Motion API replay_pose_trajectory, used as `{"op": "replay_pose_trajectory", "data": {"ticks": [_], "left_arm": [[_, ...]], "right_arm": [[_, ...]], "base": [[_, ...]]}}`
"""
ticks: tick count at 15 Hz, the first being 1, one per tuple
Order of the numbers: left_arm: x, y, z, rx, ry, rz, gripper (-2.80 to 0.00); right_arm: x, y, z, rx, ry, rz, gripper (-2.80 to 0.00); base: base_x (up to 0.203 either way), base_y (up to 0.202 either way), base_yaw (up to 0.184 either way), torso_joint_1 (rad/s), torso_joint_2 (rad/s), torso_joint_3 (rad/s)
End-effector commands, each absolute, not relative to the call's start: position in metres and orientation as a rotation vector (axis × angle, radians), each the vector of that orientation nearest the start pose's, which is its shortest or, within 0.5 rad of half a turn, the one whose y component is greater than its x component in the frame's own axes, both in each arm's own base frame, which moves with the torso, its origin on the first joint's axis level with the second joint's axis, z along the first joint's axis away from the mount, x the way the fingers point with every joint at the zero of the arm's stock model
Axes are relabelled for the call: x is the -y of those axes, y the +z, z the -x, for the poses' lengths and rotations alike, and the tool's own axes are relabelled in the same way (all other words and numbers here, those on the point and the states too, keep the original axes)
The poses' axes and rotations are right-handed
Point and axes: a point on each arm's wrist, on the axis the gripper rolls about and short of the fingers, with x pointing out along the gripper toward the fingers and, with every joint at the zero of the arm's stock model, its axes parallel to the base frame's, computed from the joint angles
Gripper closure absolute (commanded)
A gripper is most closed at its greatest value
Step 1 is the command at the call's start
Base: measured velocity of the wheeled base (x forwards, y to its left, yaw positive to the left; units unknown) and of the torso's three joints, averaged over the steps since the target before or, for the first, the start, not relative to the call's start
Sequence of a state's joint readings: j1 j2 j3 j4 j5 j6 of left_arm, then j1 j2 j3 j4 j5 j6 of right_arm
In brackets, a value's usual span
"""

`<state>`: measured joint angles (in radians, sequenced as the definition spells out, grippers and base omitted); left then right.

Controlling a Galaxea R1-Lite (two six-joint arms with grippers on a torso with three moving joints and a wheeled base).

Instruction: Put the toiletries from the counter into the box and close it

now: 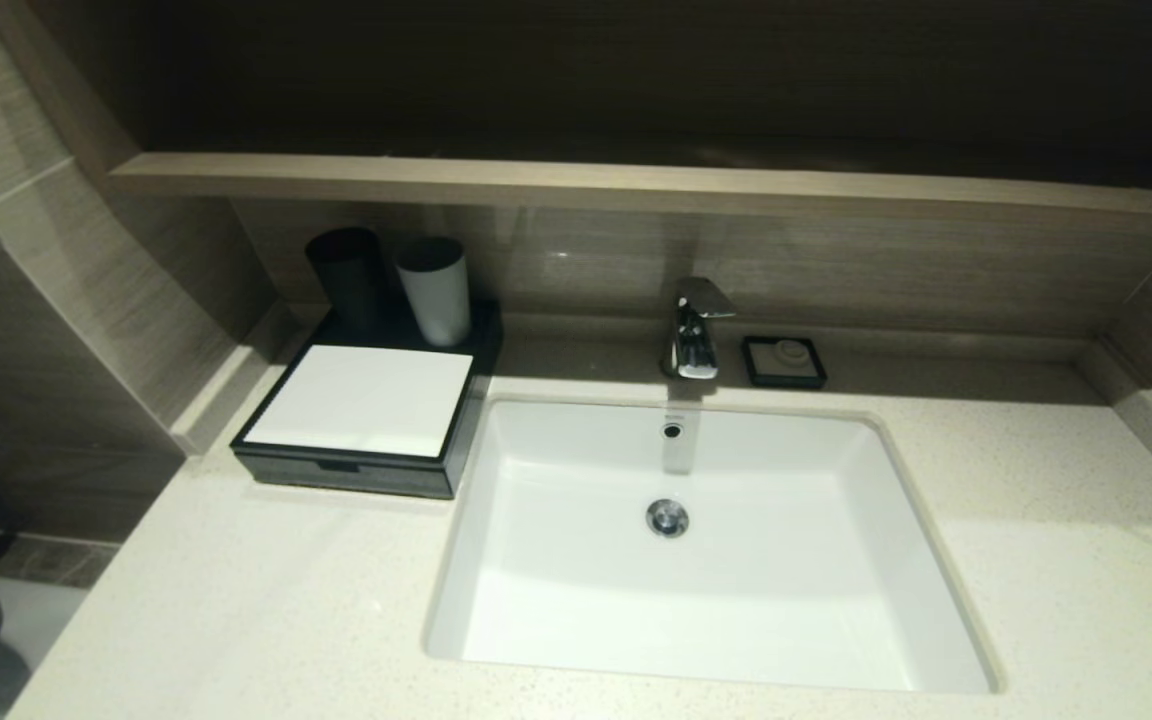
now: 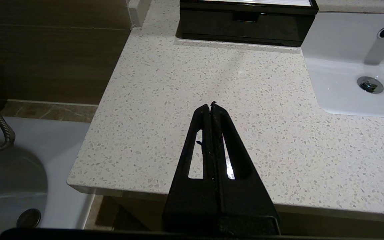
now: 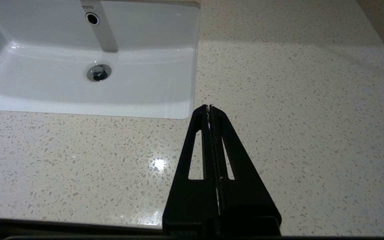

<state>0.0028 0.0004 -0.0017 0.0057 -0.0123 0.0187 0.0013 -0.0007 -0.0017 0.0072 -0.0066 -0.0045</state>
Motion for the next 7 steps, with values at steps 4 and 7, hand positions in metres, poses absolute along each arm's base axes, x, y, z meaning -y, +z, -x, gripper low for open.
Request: {"op": "replay_pose_trajectory", "data": {"ticks": [4,7], "left_arm": [[0.0003,0.0753,0.0229,-0.005,-0.009,-0.018,0.00],[0.0003,0.0753,0.0229,-0.005,-0.009,-0.020,0.00]], "right_arm": [[0.0002,0.0751,0.0229,-0.006,-0.006,-0.002,0.00],[0.0002,0.0751,0.0229,-0.006,-0.006,-0.002,0.00]], "base": [[0.000,0.000,0.000,0.000,0.00,0.000],[0.000,0.000,0.000,0.000,0.00,0.000]]}}
